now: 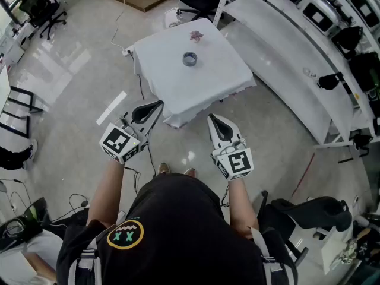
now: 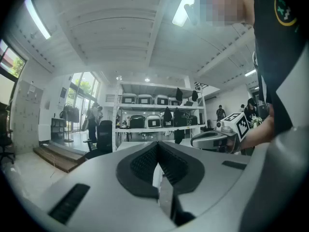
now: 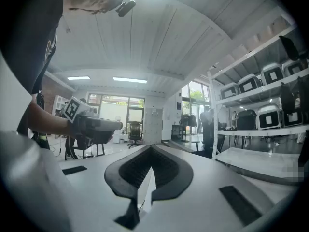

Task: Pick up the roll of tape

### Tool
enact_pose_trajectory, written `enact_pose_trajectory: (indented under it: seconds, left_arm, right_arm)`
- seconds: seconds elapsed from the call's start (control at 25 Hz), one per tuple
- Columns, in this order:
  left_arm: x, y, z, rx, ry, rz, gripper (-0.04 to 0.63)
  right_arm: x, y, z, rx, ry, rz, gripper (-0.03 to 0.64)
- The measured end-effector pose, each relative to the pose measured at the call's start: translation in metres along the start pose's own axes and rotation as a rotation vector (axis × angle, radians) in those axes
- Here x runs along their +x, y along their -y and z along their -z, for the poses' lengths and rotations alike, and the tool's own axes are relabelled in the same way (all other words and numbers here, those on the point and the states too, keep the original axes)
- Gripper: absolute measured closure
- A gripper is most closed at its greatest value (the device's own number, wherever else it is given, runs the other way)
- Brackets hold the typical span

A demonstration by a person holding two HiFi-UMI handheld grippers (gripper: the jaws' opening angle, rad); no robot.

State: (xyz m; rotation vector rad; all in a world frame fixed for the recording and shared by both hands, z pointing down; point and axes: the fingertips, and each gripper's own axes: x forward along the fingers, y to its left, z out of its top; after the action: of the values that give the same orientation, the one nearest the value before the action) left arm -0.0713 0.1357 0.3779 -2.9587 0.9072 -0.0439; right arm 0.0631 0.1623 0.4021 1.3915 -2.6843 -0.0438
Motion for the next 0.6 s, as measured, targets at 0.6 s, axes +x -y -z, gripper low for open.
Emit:
enact_pose_trajectory:
  seconds: [0.6]
  left_arm:
    - [0.0015, -0.0014, -0.0022, -0.010, -0.004, -0.013, 0.580]
  right_arm:
    - [-0.0011, 0.0023, -0.0029, 0.034, 0.014, -0.014, 0.597]
